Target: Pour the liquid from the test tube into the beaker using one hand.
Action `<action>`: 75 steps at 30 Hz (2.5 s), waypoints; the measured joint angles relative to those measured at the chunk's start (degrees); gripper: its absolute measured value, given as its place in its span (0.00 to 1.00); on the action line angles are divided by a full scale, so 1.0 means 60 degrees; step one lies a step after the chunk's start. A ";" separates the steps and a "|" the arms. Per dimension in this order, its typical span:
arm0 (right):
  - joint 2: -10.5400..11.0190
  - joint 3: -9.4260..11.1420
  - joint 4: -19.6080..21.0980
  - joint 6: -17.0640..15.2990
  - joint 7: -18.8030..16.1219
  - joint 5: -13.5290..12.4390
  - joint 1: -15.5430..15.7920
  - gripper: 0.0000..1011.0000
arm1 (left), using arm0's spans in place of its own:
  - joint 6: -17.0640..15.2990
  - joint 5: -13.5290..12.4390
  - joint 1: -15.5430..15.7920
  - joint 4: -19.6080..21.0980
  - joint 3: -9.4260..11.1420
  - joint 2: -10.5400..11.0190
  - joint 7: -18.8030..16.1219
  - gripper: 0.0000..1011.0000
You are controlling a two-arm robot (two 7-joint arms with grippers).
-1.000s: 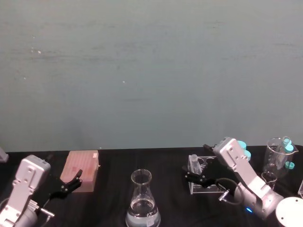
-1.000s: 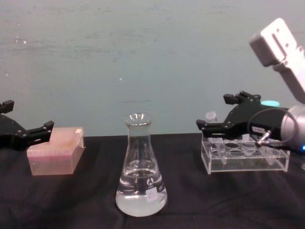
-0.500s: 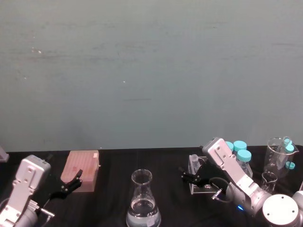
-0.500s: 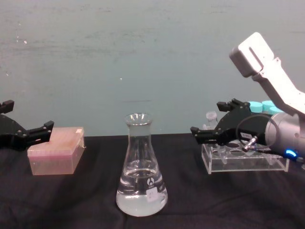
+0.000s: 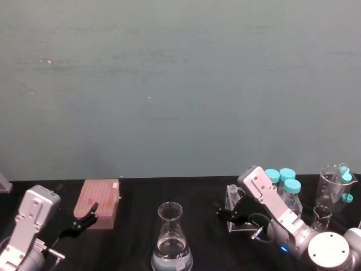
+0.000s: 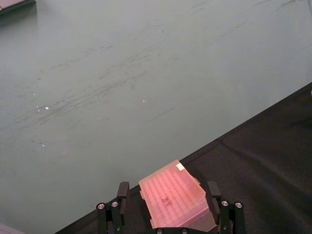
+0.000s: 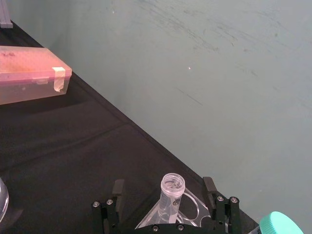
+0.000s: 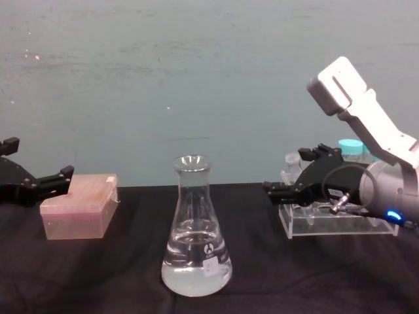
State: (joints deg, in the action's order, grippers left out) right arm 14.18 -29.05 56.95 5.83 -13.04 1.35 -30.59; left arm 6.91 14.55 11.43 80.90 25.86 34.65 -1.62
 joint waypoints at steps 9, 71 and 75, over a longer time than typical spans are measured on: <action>-0.0066 0.0144 -0.0060 -0.0027 -0.0006 0.0143 0.0042 0.99 | 0.0001 0.0000 0.0001 0.0000 0.0000 0.0000 0.0000 0.99; -0.0068 0.0376 0.0137 0.0044 -0.0109 0.0221 0.0219 0.21 | 0.0000 0.0000 0.0000 0.0000 0.0000 0.0000 0.0000 0.99; -0.0101 0.0525 0.0255 0.0117 -0.0209 0.0226 0.0329 0.21 | 0.0000 0.0000 0.0000 0.0000 0.0000 0.0000 0.0000 0.99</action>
State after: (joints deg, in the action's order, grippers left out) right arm 13.58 -25.90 58.48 6.53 -14.29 2.70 -28.62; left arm 6.91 14.55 11.43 80.90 25.86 34.65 -1.62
